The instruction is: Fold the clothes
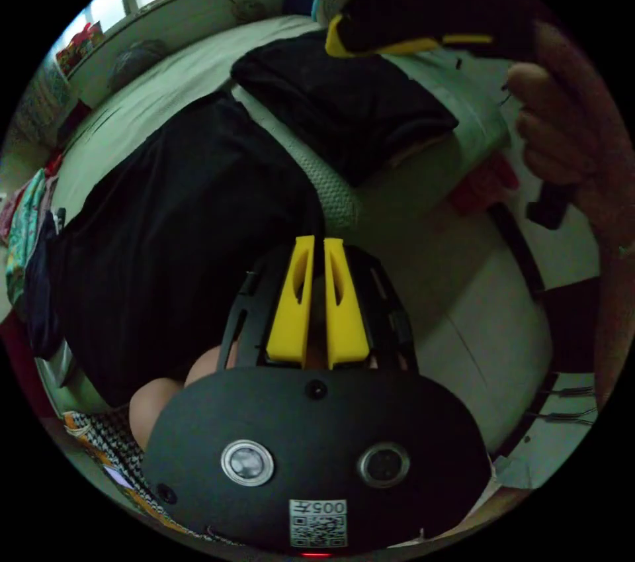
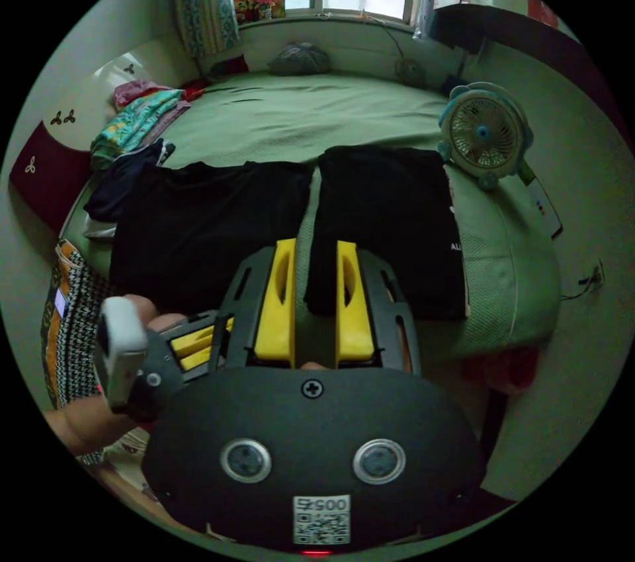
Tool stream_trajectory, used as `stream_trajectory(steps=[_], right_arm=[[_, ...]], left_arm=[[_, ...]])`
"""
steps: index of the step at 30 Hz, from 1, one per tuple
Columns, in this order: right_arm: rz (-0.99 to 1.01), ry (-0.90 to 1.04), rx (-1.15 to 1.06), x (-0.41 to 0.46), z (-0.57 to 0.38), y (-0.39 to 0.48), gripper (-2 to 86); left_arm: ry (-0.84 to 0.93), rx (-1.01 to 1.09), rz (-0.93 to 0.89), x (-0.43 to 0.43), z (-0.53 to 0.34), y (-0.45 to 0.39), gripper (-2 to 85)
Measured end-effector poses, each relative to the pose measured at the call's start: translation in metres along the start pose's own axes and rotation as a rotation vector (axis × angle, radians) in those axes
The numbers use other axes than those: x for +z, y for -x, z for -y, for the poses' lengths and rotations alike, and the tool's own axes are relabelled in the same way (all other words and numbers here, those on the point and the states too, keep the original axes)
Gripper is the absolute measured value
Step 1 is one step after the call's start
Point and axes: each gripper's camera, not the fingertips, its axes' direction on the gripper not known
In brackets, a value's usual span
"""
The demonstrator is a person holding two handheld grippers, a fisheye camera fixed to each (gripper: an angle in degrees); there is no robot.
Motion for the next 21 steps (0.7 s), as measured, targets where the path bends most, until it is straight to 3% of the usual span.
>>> stream_trajectory(steps=[7, 18, 21], right_arm=[[0.196, 0.150, 0.098, 0.048, 0.072, -0.011, 11.7], [0.266, 0.342, 0.295, 0.125, 0.137, -0.028, 9.5], [0.207, 0.349, 0.295, 0.136, 0.145, -0.023, 8.5]], left_arm=[[-0.071, -0.064, -0.051, -0.040, -0.036, 0.023, 3.5], [-0.121, -0.090, -0.118, -0.074, -0.088, 0.054, 3.3], [-0.123, -0.082, -0.128, -0.080, -0.099, 0.061, 3.3]])
